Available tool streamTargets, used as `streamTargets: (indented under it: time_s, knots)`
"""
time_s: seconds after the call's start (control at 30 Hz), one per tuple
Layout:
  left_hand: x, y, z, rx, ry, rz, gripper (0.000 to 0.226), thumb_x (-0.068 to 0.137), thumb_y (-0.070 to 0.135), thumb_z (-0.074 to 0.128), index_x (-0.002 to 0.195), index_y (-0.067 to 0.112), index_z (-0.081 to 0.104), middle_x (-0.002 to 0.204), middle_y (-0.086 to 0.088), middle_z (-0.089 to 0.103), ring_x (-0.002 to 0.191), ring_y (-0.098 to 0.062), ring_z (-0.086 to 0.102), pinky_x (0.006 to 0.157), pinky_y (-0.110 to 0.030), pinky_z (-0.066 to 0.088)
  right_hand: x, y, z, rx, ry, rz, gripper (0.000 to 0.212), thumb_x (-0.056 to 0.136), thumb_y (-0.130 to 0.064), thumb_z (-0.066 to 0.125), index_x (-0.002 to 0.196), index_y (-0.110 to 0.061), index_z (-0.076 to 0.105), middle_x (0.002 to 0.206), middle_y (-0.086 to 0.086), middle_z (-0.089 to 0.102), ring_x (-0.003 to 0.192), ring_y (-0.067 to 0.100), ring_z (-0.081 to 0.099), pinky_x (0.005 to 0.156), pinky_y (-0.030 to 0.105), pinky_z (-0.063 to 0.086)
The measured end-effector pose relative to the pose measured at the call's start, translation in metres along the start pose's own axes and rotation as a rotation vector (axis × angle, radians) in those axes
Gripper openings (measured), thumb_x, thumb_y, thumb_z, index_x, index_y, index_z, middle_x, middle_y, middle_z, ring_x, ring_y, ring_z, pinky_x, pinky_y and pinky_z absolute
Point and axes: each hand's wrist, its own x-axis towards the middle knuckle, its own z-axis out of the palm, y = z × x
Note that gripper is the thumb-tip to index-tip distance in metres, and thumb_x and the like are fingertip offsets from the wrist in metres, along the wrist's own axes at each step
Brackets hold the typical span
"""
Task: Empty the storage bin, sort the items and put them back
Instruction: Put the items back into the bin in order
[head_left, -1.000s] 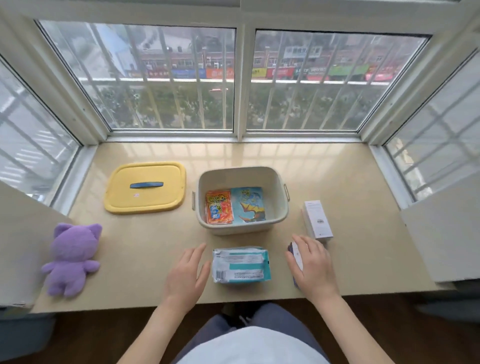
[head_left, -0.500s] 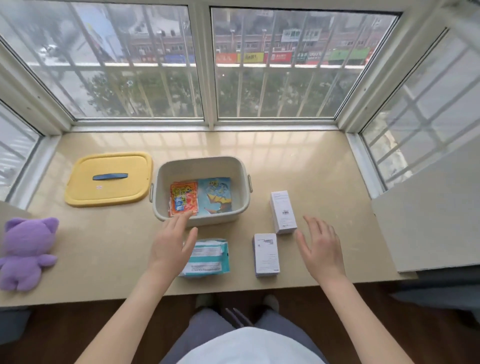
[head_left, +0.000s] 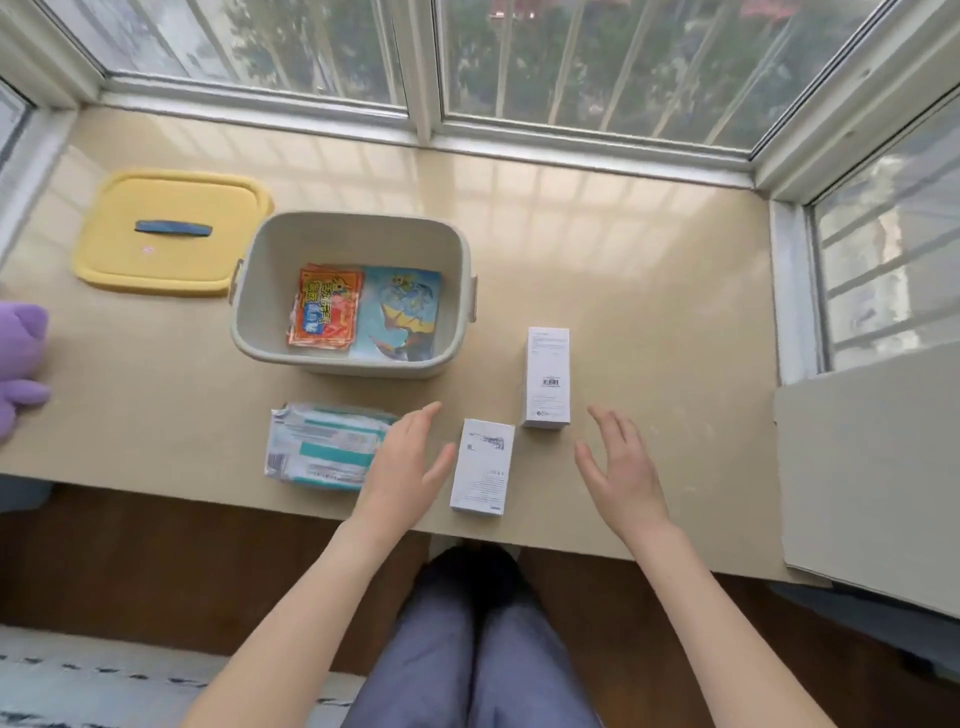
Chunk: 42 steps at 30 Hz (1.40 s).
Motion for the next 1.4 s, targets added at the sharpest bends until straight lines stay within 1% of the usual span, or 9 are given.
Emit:
streamTargets:
  time_s: [0.1,0.27,0.43,0.63,0.77,0.97,1.13,1.33,1.4]
  knots:
    - [0.015,-0.014,0.036,-0.056,-0.054,-0.090,0.061,0.094,0.035,0.055,0.147,0.016,0.032,0.147,0.001,0.041,0.136,-0.014,0.034,0.109,-0.028,0.028,0.025,0.023,0.025,0.067,-0.070,0.079,0.055,0.097,-0.030,0.054,0.149,-0.021,0.037,0.147,0.009,0.040,0.140,0.022,0.034,0.112,0.036,0.032]
    - [0.043,-0.054,0.095,-0.100,-0.131,-0.203,0.073,0.090,0.042,0.059,0.149,0.014,0.027,0.152,-0.003,0.035,0.140,-0.016,0.029,0.114,-0.035,0.027,0.076,0.051,0.070,0.089,-0.128,0.111,0.062,0.096,-0.040,0.052,0.152,-0.034,0.026,0.148,0.002,0.038,0.137,0.016,0.035,0.108,0.033,0.034]
    - [0.049,-0.076,0.128,-0.142,-0.124,-0.289,0.079,0.085,0.047,0.063,0.148,0.015,0.027,0.145,0.001,0.039,0.135,-0.014,0.032,0.111,-0.037,0.031,0.109,0.063,0.098,0.152,-0.116,0.126,0.063,0.096,-0.040,0.055,0.152,-0.036,0.026,0.145,-0.003,0.041,0.129,0.012,0.040,0.094,0.025,0.032]
    - [0.047,-0.079,0.142,-0.197,-0.125,-0.288,0.064,0.084,0.040,0.065,0.140,0.023,0.039,0.127,0.007,0.047,0.122,-0.012,0.042,0.101,-0.033,0.038,0.112,0.068,0.110,0.249,-0.148,0.130,0.072,0.092,-0.033,0.063,0.150,-0.046,0.022,0.140,-0.005,0.045,0.122,0.010,0.044,0.099,0.030,0.038]
    - [0.045,-0.080,0.146,-0.223,-0.136,-0.342,0.056,0.084,0.042,0.063,0.133,0.022,0.045,0.122,0.007,0.049,0.117,-0.013,0.047,0.098,-0.038,0.043,0.105,0.067,0.107,0.319,-0.137,0.165,0.073,0.090,-0.028,0.067,0.148,-0.049,0.028,0.136,-0.007,0.047,0.122,0.010,0.046,0.098,0.026,0.038]
    - [0.042,-0.078,0.150,-0.221,-0.142,-0.380,0.047,0.089,0.042,0.059,0.129,0.018,0.050,0.117,0.004,0.051,0.109,-0.012,0.050,0.088,-0.031,0.042,0.073,0.070,0.104,0.378,-0.164,0.205,0.072,0.089,-0.024,0.068,0.144,-0.053,0.032,0.130,-0.008,0.049,0.119,0.007,0.048,0.096,0.023,0.038]
    - [0.042,-0.073,0.153,-0.317,-0.100,-0.437,0.040,0.090,0.039,0.060,0.122,0.017,0.052,0.115,0.003,0.052,0.102,-0.012,0.054,0.086,-0.032,0.047,0.051,0.073,0.106,0.411,-0.146,0.251,0.071,0.089,-0.023,0.068,0.142,-0.056,0.033,0.126,-0.015,0.049,0.114,-0.009,0.045,0.089,0.012,0.037]
    - [0.048,-0.064,0.163,-0.496,-0.029,-0.560,0.033,0.091,0.039,0.060,0.114,0.017,0.053,0.115,0.000,0.055,0.102,-0.014,0.058,0.086,-0.035,0.051,0.047,0.057,0.121,0.478,-0.042,0.329,0.071,0.092,-0.018,0.063,0.147,-0.048,0.030,0.135,-0.022,0.046,0.120,0.000,0.048,0.089,0.008,0.037]
    - [0.051,-0.058,0.167,-0.488,-0.026,-0.548,0.034,0.092,0.038,0.059,0.115,0.014,0.053,0.115,0.000,0.051,0.104,-0.016,0.056,0.086,-0.032,0.046,0.046,0.053,0.122,0.473,-0.033,0.338,0.071,0.092,-0.017,0.062,0.148,-0.046,0.030,0.136,-0.024,0.047,0.116,-0.003,0.049,0.085,-0.001,0.036]
